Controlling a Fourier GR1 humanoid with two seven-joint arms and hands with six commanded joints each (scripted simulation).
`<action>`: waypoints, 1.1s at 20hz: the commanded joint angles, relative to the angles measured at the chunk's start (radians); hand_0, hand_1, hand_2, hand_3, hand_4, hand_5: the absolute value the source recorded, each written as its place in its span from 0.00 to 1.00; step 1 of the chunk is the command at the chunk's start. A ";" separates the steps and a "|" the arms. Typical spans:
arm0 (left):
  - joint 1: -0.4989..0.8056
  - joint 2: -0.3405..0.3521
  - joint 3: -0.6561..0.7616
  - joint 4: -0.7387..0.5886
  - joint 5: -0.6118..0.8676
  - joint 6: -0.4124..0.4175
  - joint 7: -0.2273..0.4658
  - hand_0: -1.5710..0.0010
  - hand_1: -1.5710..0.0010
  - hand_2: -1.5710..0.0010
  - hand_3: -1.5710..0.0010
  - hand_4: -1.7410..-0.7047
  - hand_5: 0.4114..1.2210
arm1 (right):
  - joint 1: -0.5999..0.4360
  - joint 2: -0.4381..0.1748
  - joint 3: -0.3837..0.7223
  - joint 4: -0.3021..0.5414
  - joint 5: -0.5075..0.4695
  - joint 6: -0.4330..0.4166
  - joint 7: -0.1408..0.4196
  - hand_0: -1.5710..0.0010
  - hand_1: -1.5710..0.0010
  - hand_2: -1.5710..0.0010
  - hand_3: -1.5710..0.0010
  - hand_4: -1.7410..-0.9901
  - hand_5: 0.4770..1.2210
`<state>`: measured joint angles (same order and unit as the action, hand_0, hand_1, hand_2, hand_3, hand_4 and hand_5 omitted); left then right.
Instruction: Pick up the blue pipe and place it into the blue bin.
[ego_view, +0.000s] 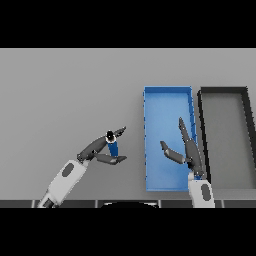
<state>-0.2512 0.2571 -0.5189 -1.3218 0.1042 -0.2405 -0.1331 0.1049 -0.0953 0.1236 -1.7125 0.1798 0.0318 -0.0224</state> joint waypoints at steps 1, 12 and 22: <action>0.004 -0.013 -0.003 -0.008 0.009 0.000 0.000 1.00 1.00 0.97 1.00 0.48 0.18 | 0.000 0.001 0.005 0.003 0.006 0.001 -0.003 1.00 1.00 1.00 1.00 0.72 0.17; 0.013 -0.074 -0.027 0.029 -0.005 0.033 -0.072 0.18 0.15 0.14 0.19 0.09 0.88 | -0.007 0.002 0.005 0.000 0.002 0.003 0.001 1.00 1.00 1.00 1.00 0.73 0.17; -0.008 -0.104 -0.031 -0.160 0.032 0.071 -0.032 0.02 0.02 0.02 0.07 0.01 0.99 | 0.003 -0.015 -0.004 0.009 0.013 0.000 -0.020 1.00 1.00 1.00 1.00 0.77 0.17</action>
<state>-0.2587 0.1535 -0.5497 -1.4818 0.1383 -0.1719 -0.1660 0.1076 -0.1107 0.1190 -1.7035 0.1927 0.0317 -0.0413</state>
